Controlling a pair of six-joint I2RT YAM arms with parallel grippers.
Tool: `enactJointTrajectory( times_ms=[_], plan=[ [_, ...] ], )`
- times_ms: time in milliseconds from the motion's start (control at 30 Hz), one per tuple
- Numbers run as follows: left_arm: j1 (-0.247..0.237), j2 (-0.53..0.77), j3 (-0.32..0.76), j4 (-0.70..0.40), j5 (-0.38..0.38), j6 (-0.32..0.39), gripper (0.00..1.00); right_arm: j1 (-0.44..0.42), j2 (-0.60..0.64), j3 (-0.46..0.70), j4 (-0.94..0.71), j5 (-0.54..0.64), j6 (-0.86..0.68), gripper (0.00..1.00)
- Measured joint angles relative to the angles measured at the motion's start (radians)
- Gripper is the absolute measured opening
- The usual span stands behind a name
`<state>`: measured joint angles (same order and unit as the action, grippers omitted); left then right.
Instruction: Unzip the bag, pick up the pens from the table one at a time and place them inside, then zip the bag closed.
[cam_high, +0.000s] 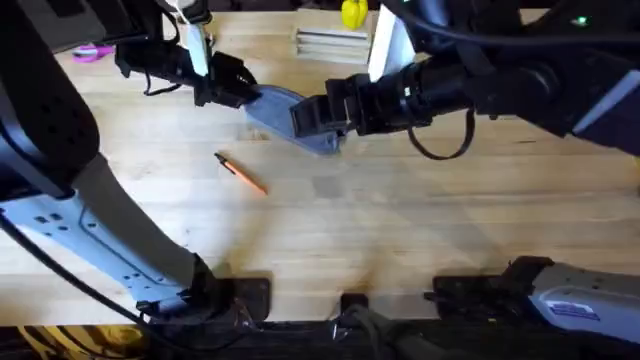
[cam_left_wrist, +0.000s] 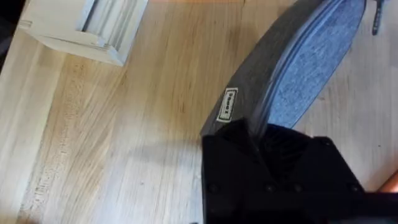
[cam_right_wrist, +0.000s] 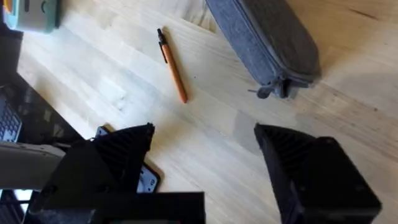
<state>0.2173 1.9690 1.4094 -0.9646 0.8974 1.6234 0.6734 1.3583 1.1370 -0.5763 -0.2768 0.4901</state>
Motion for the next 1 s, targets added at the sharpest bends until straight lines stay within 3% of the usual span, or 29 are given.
enactJointTrajectory(
  times_ms=[500, 1000],
  plan=[
    [0.000, 0.000, 0.000, 0.000, 0.000, 0.000, 0.043, -0.059, 0.200, 0.001, 0.057, 0.004, 0.121, 0.992],
    [0.000, 0.000, 0.000, 0.000, 0.000, 0.000, 0.043, -0.059, 0.266, 0.001, 0.123, 0.003, 0.266, 0.992]
  ],
)
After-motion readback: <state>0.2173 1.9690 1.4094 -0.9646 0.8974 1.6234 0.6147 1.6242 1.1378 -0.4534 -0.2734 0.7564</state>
